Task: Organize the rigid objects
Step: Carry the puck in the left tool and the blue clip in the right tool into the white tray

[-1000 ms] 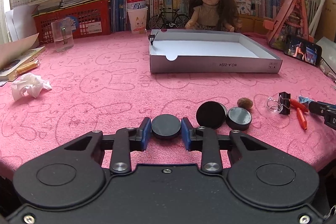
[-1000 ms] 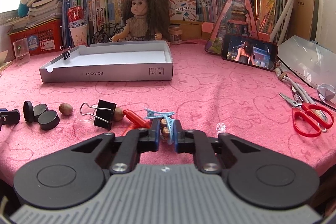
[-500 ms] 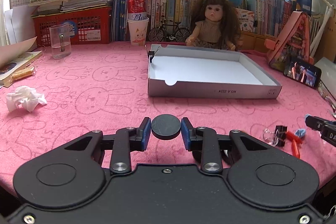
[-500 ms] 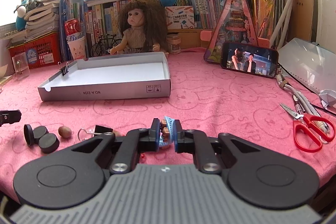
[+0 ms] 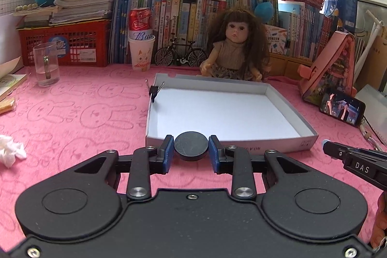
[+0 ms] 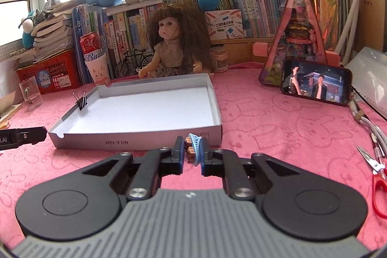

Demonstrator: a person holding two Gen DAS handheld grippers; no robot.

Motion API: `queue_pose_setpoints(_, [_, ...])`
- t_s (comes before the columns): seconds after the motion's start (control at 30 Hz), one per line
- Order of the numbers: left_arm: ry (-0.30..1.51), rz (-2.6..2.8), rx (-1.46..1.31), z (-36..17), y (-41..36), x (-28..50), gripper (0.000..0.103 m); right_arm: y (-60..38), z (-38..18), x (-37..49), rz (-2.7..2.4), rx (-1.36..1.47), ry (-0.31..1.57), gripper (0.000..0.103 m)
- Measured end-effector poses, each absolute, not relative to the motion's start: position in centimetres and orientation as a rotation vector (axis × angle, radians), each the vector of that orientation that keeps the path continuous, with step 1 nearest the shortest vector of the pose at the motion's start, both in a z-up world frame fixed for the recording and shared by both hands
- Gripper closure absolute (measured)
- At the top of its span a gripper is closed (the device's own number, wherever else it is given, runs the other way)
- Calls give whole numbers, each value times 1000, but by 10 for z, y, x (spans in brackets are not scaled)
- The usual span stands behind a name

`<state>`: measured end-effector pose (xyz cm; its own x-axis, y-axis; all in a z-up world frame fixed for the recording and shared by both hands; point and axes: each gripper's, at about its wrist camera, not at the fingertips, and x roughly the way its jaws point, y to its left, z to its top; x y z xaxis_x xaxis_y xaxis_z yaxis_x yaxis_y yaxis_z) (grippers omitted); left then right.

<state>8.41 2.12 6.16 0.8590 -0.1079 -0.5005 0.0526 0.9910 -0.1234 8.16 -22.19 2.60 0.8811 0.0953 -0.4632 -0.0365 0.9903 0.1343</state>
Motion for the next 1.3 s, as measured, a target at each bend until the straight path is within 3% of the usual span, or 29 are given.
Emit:
queue_pose_setpoints(0.5, [597,-103,-180,56,4,198,74,-210,30,179,112,131,534,87])
queue_pose_setpoints(0.8, [692,-80,-105,46,-10,257,74,-191,25,233,176,111,667,87])
queue_pose_setpoints(1.3, [774,-65,-43,20,-29,280,74,-187,7,257,182,128,787,87])
